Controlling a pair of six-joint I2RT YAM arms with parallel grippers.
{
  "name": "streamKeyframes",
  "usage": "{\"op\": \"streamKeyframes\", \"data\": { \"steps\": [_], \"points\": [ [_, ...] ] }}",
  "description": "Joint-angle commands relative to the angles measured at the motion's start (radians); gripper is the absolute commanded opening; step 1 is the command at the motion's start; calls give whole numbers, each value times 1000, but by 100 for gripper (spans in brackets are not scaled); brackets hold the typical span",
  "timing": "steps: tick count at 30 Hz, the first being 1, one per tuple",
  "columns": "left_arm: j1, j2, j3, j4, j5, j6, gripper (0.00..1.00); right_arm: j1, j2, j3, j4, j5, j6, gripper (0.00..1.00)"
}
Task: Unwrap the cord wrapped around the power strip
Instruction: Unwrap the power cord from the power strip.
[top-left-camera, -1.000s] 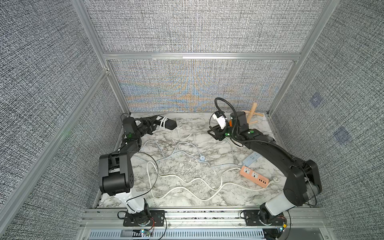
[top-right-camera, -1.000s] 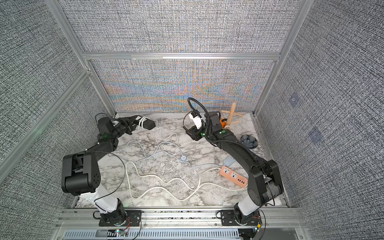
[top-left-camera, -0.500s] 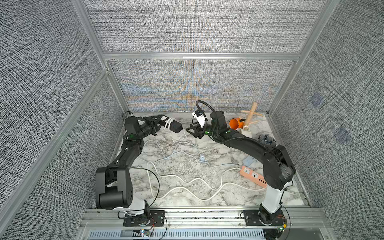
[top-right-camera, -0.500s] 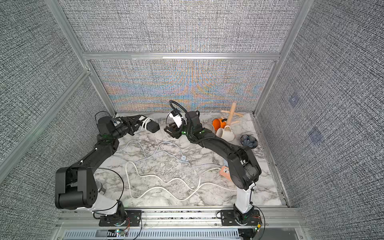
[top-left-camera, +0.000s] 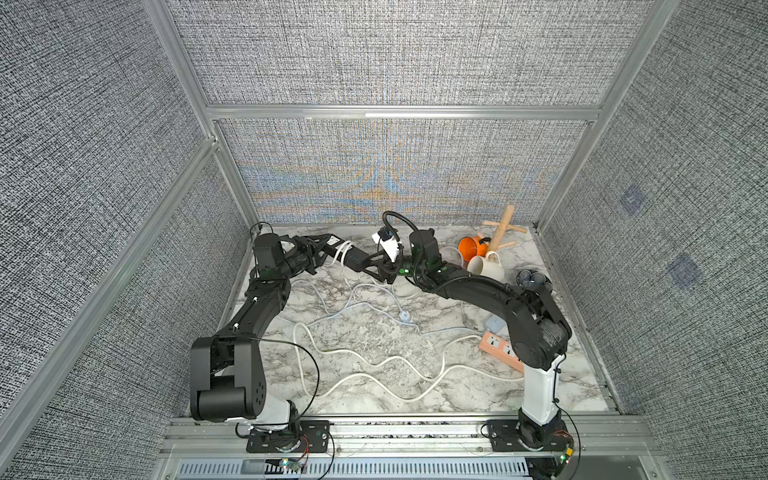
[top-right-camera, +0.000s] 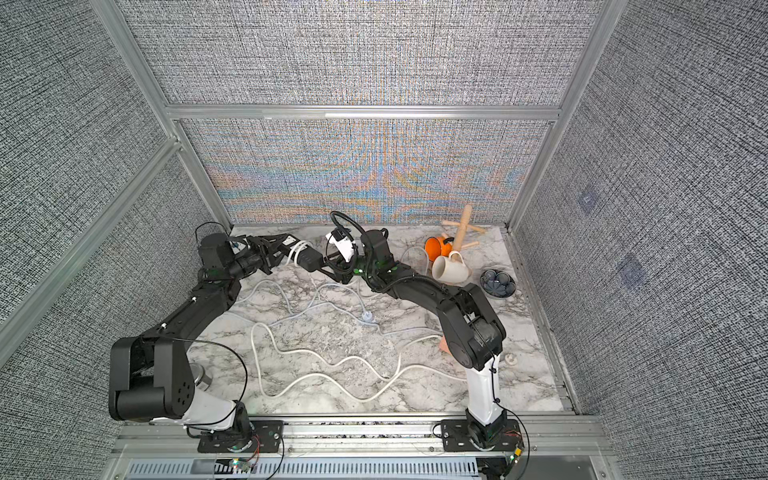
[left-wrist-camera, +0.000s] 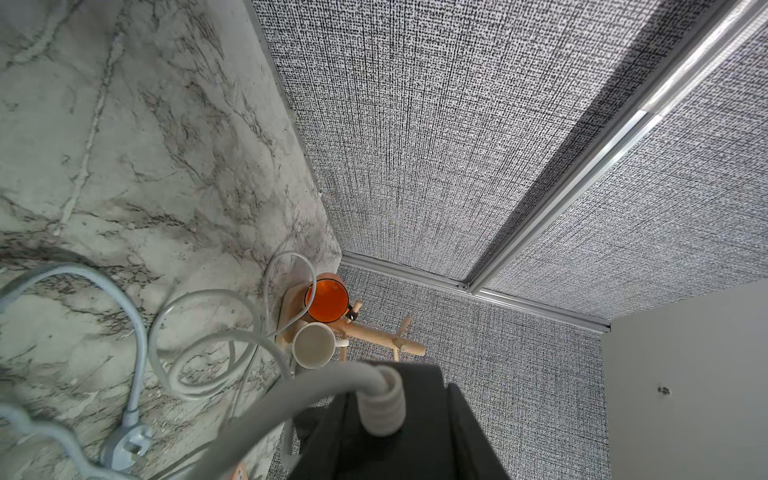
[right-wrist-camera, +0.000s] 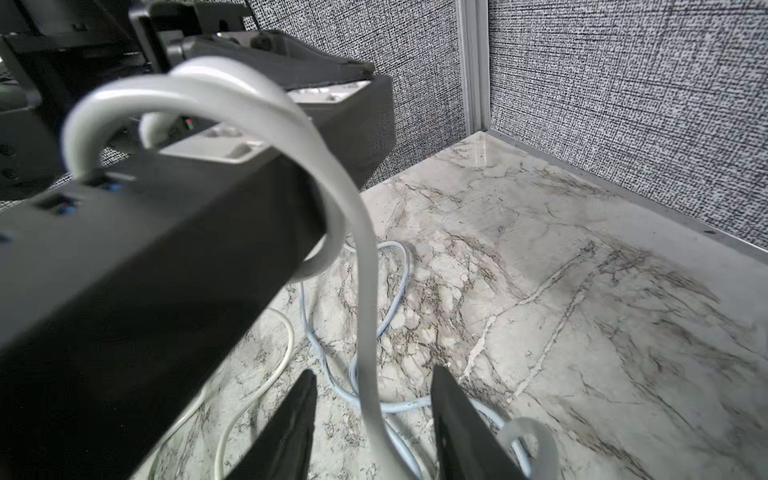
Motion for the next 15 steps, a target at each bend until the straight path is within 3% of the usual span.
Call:
{"op": "streamKeyframes", "data": {
  "steps": [1,11,15],
  "points": [
    [-1,-1,1,46,26,-2,0,1,11,20,50,-17,15,42],
    [-27,-12,-21,78,22,-19,0,0,60,64,29,-75,49,41],
    [-31,-15,-37,85,23,-18,0,-20,34,42,38,-65,54,15]
  ]
}}
